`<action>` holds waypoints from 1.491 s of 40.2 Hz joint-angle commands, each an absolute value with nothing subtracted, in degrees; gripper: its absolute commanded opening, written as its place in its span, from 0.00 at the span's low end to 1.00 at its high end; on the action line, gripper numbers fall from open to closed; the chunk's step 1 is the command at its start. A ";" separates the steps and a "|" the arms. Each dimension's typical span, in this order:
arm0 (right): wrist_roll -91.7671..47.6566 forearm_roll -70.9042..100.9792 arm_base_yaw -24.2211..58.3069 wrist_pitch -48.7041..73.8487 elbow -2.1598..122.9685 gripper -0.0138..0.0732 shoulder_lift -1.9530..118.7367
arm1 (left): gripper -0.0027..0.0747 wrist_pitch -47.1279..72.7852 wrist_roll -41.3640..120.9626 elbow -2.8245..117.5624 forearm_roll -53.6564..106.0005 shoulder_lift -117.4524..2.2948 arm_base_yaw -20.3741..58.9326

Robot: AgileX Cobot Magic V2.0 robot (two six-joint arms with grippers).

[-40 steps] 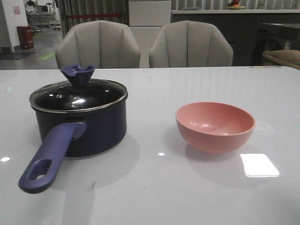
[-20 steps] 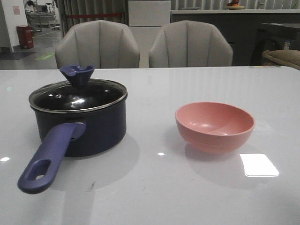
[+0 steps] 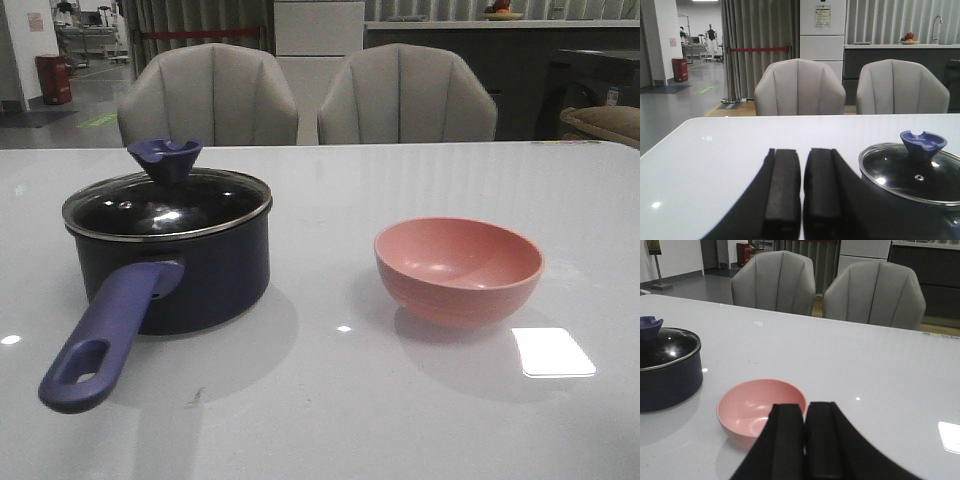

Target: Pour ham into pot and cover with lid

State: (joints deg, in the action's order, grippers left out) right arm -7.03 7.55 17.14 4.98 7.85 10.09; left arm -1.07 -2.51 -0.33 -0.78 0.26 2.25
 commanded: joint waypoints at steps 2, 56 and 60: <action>-7.14 7.90 17.07 0.00 9.46 0.33 10.70 | 0.18 -5.65 -3.24 -1.45 -0.74 1.28 2.20; -6.01 4.01 8.73 -5.32 -1.26 0.33 -1.71 | 0.18 -5.65 -3.24 -1.45 -0.74 1.28 2.20; -6.01 4.01 8.73 -5.32 -1.26 0.33 -1.71 | 0.18 -5.65 -3.24 -1.45 -0.74 1.28 2.20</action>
State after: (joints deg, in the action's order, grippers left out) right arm -6.05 4.57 9.14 0.00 -1.53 -0.56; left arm -1.07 -2.61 -0.33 -0.78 0.26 2.25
